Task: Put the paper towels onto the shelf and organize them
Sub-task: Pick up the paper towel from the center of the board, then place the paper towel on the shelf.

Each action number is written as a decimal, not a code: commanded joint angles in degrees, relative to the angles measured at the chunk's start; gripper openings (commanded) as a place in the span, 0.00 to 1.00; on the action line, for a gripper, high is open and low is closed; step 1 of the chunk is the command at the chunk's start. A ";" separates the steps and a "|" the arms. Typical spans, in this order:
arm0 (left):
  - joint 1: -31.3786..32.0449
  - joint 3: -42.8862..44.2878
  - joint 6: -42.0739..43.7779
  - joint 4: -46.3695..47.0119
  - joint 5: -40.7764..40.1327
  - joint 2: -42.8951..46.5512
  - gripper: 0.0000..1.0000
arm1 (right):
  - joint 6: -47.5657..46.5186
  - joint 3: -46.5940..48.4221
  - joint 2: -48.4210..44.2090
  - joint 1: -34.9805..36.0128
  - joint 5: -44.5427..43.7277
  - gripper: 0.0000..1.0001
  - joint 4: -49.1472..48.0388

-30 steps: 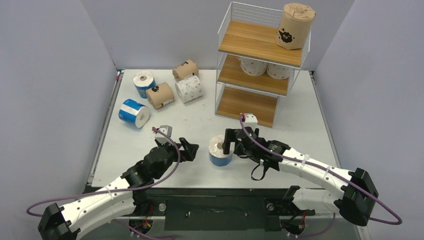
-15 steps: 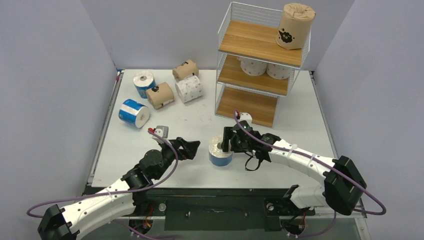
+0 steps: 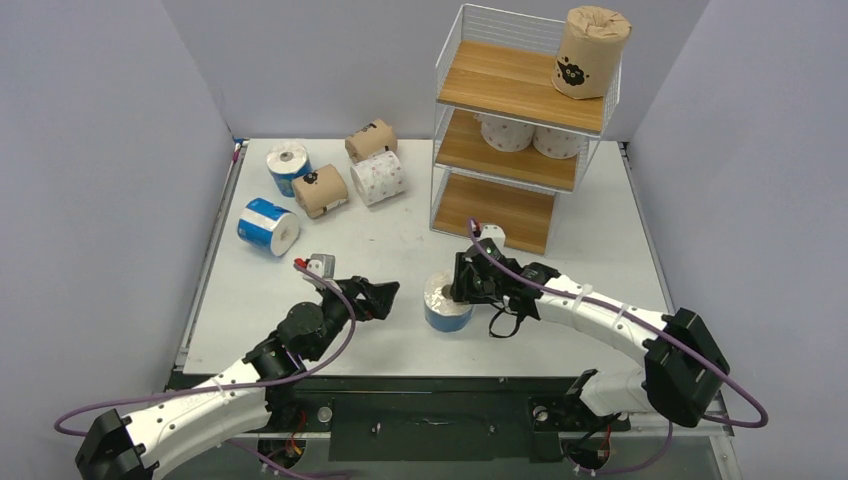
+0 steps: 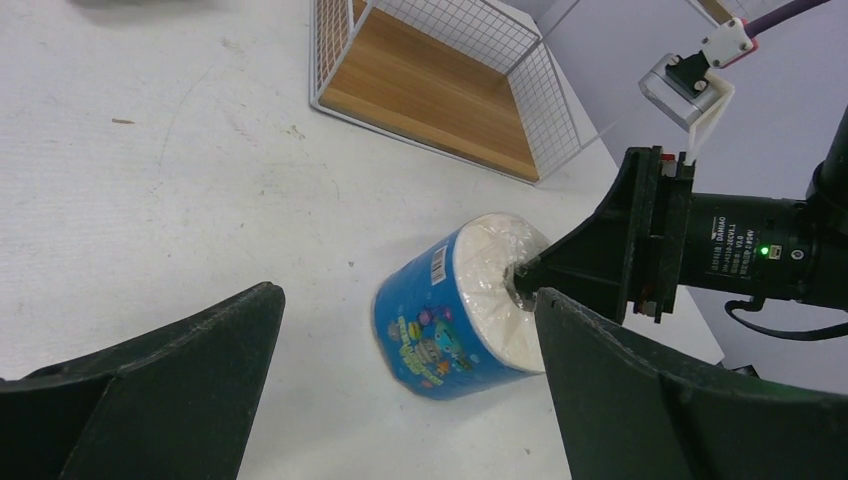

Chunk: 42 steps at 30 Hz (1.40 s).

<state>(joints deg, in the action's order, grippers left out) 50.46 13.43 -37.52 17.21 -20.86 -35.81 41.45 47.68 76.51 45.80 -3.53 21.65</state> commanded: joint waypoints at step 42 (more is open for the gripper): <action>-2.71 4.79 -16.80 4.32 0.59 -10.88 0.97 | 24.40 7.50 3.89 -21.01 -16.67 0.36 -11.56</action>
<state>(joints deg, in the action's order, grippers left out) 47.53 18.52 -53.69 21.34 -19.73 -47.37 62.81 50.19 79.44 24.82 -16.80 16.23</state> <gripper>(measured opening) 0.966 0.438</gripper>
